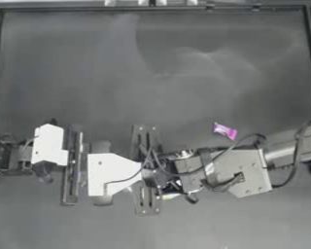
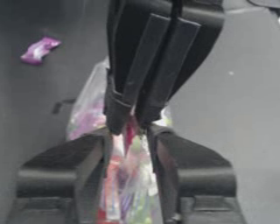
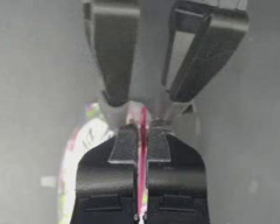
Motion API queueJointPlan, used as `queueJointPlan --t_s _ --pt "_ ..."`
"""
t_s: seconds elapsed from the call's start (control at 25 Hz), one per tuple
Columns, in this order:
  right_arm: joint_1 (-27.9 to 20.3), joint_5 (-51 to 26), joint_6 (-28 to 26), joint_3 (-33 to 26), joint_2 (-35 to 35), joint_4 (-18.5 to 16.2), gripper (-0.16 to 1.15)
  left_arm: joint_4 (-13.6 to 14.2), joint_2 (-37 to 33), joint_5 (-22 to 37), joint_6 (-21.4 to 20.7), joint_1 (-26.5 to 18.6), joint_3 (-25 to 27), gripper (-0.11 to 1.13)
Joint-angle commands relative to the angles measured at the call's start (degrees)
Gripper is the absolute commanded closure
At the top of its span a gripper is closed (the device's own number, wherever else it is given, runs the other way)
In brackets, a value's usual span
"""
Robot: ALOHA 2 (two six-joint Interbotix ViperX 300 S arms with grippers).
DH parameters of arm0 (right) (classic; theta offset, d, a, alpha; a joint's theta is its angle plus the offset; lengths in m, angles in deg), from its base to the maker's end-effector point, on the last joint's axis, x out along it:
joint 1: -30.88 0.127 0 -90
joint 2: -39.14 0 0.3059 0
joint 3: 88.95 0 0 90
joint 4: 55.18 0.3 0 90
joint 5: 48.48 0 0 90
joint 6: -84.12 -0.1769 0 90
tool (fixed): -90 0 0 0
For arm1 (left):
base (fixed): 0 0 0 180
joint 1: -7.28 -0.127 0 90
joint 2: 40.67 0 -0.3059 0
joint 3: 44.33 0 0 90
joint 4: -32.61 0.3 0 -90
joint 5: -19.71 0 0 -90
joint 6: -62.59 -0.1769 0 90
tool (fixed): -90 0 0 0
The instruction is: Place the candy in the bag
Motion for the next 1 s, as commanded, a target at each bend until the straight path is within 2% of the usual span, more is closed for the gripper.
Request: queueJointPlan --t_s 0.04,0.44,0.72,1.0 --pt "0.18 0.26 0.09 -0.53 -2.72 -0.26 0.94 0.09 -0.97 0.79 0.0 -0.18 -1.14 0.34" --pt "0.18 0.26 0.09 -0.53 -2.72 -0.26 0.94 0.09 -1.05 2.11 0.09 -0.18 -1.23 0.37" --pt "0.26 0.26 0.09 -0.53 -2.64 -0.26 0.94 0.18 -1.32 2.64 -0.18 -0.18 -1.32 0.56" --pt "0.35 0.26 0.09 -0.53 -2.72 -0.26 0.94 0.26 -1.41 2.64 -0.26 -0.18 -1.41 0.68"
